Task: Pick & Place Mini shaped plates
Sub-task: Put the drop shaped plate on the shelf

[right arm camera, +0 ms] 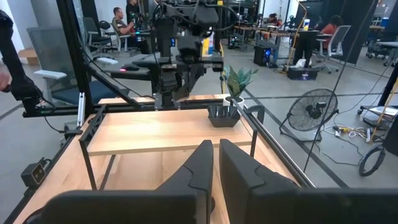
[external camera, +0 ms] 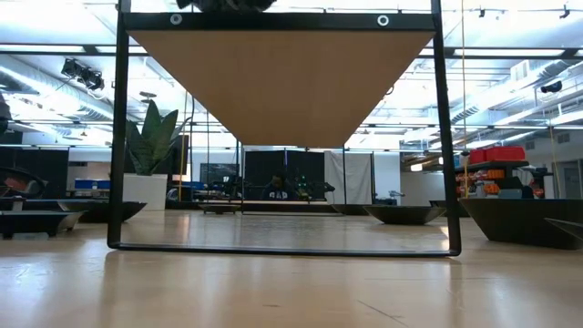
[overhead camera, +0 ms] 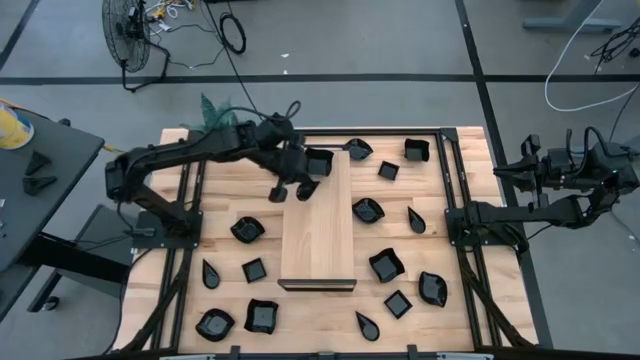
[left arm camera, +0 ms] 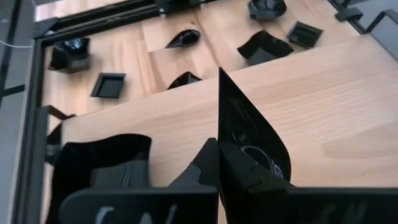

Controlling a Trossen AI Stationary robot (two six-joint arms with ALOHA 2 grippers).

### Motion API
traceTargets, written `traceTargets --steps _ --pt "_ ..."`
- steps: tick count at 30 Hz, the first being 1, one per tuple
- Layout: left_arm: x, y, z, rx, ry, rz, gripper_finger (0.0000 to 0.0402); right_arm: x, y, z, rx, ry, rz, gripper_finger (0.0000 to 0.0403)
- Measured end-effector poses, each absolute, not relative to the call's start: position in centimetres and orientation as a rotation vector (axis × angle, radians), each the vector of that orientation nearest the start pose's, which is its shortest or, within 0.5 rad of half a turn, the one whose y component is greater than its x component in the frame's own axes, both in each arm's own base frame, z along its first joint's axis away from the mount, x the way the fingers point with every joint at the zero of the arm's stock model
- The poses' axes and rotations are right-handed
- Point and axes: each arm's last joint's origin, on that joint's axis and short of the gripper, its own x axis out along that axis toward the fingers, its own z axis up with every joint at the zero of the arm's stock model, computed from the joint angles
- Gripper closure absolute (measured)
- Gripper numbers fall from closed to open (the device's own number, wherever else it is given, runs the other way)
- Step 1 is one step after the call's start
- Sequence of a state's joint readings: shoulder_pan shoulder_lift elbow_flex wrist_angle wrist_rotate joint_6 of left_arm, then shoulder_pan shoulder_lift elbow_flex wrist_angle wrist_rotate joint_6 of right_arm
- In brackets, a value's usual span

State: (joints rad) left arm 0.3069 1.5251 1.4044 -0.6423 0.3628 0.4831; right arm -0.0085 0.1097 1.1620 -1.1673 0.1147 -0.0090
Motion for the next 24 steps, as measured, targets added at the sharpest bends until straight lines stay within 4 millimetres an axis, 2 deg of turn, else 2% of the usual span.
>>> traceTargets --steps 10,24 --pt "33.2 9.5 30.8 0.22 0.735 -0.249 0.0401 -7.7 -0.3 36.4 -0.015 0.115 -0.122 0.0369" --pt "33.6 10.1 30.4 0.27 0.731 -0.237 0.0401 -7.7 -0.3 36.4 -0.015 0.116 -0.122 0.0369"
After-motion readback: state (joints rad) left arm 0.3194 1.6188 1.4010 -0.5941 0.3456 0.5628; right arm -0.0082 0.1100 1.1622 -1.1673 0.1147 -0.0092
